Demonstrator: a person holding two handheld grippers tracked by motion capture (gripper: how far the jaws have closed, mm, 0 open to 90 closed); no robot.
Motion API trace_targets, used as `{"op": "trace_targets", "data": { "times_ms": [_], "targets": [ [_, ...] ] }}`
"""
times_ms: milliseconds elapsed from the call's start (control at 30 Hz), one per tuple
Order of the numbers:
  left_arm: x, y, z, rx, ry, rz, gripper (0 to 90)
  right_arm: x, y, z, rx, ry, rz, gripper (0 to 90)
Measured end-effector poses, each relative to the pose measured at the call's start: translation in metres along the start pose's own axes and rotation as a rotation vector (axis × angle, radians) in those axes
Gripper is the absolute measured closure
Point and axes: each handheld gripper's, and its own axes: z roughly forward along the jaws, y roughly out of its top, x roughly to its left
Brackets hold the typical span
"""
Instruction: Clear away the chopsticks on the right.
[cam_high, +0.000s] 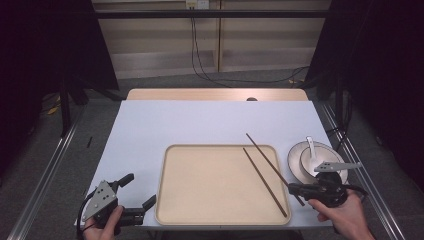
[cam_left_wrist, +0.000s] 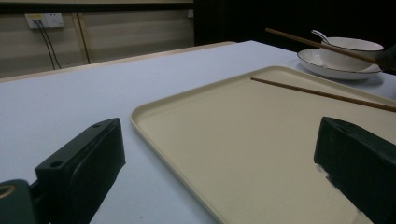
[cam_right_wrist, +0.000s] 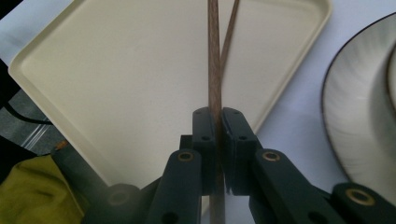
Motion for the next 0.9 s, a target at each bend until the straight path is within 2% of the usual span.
{"op": "trace_targets", "data": {
  "times_ms": [167, 200, 367, 633, 900],
  "targets": [
    [0.0, 0.0, 0.0, -0.004, 0.002, -0.006, 1.9, 0.011, -0.005, 0.016, 0.05, -0.008, 0.047, 84.6],
    [0.0, 0.0, 0.0, -0.004, 0.002, -0.006, 1.9, 0.011, -0.005, 0.017, 0.062, -0.012, 0.044, 84.6],
    [0.0, 0.0, 0.0, -0.004, 0.004, -0.006, 1.9, 0.019, -0.005, 0.025, 0.074, -0.043, 0.108, 84.7],
    [0.001, 0.0, 0.0, -0.006, 0.005, -0.008, 1.9, 0.025, -0.009, 0.045, 0.126, -0.055, 0.119, 84.6],
    [0.001, 0.0, 0.0, 0.002, 0.009, -0.004, 2.0, 0.024, -0.011, 0.055, 0.155, -0.071, 0.117, 84.5]
  ]
}}
